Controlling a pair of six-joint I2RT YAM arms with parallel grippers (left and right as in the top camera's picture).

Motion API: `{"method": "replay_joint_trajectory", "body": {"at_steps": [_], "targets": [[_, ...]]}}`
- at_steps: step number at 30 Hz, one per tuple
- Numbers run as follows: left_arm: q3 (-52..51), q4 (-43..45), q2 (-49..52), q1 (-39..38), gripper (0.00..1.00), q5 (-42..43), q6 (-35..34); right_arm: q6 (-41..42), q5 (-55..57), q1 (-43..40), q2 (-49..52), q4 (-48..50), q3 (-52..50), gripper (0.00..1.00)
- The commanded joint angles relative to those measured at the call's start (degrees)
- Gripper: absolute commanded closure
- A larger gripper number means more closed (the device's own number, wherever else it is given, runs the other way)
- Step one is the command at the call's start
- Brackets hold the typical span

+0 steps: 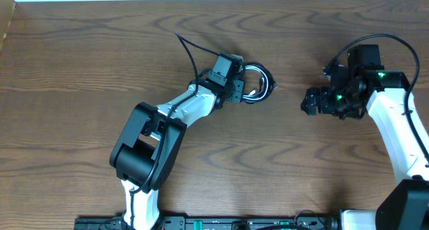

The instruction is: Untangle cables

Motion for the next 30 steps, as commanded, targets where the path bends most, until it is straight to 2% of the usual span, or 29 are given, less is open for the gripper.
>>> {"method": "replay_joint_trajectory", "body": {"at_steps": [1,7,13,15,17,18,19,30], "targets": [[1.25,0.04,0.24,0.22,0.48,0.48,-0.13,0.57,-0.57,-0.22,-0.15,0.04,-0.24,0.10],[1.25,0.31,0.28,0.24,0.48,4.11,-0.09,0.55,-0.55,-0.24,-0.15,0.02,-0.24,0.09],[1.25,0.26,0.28,0.24,0.48,4.35,-0.11,0.55,-0.55,-0.22,-0.15,-0.26,-0.26,0.09],[1.25,0.24,0.28,0.24,0.56,4.37,-0.11,0.57,-0.57,-0.22,-0.15,-0.24,-0.26,0.09],[1.25,0.24,0.28,0.24,0.75,4.35,-0.11,0.55,-0.57,-0.22,-0.15,-0.24,-0.26,0.09],[1.25,0.26,0.28,0.24,0.87,4.35,-0.11,0.57,-0.55,-0.22,-0.15,-0.28,-0.26,0.09],[1.25,0.26,0.28,0.24,0.92,4.35,-0.11,0.57,-0.57,-0.22,-0.15,-0.33,-0.26,0.09],[1.25,-1.07,0.28,0.24,0.92,4.35,-1.01,0.57,-0.85,-0.22,-0.15,-0.98,-0.26,0.08]]}}
